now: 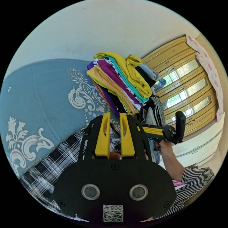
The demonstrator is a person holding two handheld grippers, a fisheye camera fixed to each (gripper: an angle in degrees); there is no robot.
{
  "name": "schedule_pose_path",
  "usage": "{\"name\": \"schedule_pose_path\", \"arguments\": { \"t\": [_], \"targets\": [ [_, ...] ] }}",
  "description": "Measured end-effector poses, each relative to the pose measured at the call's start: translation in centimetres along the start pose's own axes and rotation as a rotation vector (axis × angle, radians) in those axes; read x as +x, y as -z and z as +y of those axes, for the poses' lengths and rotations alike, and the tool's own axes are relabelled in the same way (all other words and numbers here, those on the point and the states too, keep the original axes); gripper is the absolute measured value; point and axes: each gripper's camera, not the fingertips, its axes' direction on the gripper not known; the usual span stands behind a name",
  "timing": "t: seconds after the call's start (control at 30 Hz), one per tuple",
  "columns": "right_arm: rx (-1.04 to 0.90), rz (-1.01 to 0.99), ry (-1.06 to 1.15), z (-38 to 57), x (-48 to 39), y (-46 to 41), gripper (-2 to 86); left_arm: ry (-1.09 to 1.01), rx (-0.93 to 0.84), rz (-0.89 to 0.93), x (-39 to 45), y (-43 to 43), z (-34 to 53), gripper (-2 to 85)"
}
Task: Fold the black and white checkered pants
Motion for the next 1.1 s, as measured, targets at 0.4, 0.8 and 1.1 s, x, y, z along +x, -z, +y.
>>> {"name": "schedule_pose_path", "arguments": {
  "t": [0.4,0.8,1.1],
  "targets": [
    [-0.18,0.063,0.058,-2.5,-3.0,-8.8,0.1,-0.016,-0.068,-0.052,0.7,3.0,9.9,4.2],
    [-0.071,-0.295,0.105,7.3,-7.1,-6.2,3.4,0.094,-0.002,-0.291,5.0,19.0,33.5,7.0],
    [-0.347,-0.391,0.199,20.9,-15.2,-9.4,5.8,0.229,-0.145,-0.23,9.4,18.2,48.0,8.2]
  ]
}}
